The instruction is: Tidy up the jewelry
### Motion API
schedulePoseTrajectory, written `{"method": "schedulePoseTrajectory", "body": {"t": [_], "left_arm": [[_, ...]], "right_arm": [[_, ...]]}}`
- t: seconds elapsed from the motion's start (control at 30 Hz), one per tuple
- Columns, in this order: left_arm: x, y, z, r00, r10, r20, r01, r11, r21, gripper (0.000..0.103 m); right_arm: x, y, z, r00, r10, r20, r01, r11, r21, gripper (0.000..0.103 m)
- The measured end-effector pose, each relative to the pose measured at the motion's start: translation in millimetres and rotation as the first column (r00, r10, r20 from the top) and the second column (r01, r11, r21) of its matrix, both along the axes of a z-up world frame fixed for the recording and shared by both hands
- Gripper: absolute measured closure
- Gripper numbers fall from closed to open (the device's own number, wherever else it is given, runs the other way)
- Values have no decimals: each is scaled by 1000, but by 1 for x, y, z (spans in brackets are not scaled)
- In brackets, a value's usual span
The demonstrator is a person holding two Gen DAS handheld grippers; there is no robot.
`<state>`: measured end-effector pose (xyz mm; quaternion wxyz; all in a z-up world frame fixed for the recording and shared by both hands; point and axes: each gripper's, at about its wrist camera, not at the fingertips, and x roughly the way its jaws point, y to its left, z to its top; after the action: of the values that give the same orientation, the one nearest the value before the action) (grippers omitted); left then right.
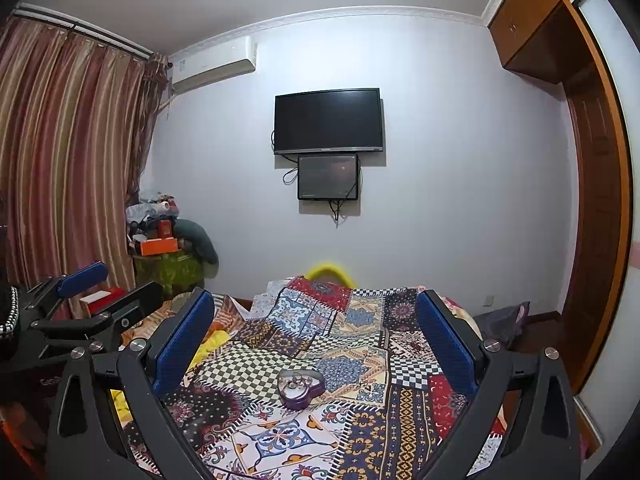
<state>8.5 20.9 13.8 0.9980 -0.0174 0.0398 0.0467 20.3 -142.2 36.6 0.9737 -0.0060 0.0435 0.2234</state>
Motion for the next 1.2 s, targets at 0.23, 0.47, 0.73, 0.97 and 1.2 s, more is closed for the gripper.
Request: {"method": "schedulePoseTrajectory", "body": {"t": [0.23,0.47,0.73,0.97,1.2], "left_arm": [[2,-1,-2,1000,-8,-10,8,1000,-4,1],[3,-2,-3,1000,-15,-18,15,1000,-6,1],[4,-3,-3,999,-25,-23,25,1000,-3,1],[5,-3,-6,999,-39,-27,39,999,-12,1],[6,-1,-6,998,-51,-34,50,998,-23,1]], "right_arm": [[-2,-2,0,1000,2,-5,-2,1000,3,3],[-3,-6,3,1000,4,-13,-4,1000,13,3],[-2,-8,4,1000,5,-22,-5,1000,17,3],[-1,-8,3,1000,3,-28,-2,1000,16,3],[-1,-9,3,1000,2,-28,-2,1000,18,3]]}}
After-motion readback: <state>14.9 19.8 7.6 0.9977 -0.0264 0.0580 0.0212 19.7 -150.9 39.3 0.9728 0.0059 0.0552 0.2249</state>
